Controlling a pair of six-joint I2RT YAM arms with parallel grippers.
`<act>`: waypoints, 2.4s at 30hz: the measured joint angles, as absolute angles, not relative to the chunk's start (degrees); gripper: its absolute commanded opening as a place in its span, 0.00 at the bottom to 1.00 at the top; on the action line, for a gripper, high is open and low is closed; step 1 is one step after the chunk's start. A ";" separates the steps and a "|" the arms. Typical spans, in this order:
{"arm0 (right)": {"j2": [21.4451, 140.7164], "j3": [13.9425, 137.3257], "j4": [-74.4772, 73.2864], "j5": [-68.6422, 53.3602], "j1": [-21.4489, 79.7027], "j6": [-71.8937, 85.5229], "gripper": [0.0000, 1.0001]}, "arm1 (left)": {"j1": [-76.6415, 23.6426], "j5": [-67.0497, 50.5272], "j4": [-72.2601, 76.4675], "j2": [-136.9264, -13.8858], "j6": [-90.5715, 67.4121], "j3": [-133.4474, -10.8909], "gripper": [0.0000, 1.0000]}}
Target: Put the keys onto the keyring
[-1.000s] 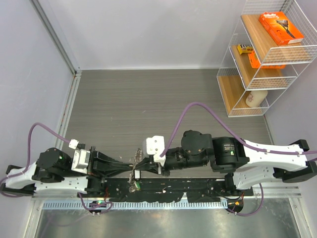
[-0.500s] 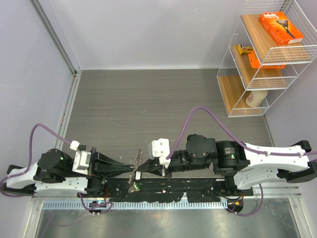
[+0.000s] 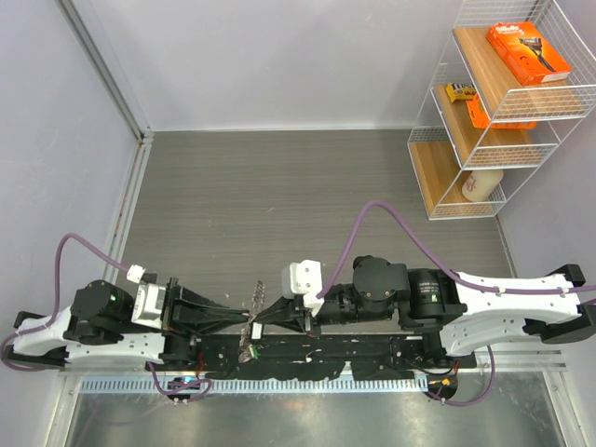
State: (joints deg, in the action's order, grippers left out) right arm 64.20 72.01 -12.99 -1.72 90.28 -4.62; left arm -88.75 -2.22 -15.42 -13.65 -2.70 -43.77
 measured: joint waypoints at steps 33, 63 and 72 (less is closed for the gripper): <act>63.70 73.60 -19.25 4.95 90.67 -5.21 0.30 | -88.75 -4.19 -9.15 -13.30 -2.74 -43.44 0.00; 69.17 82.39 -21.45 -0.64 92.53 -9.37 0.33 | -88.75 -4.16 -8.25 -12.38 -2.76 -42.57 0.00; 69.91 82.52 -20.78 -0.67 92.53 -9.54 0.33 | -88.75 -4.19 -7.51 -12.10 -2.90 -42.26 0.00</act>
State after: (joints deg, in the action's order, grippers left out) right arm 69.91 82.52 -20.78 -0.67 92.53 -9.54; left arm -88.75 -4.19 -7.51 -12.10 -2.90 -42.26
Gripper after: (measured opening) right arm 0.330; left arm 0.031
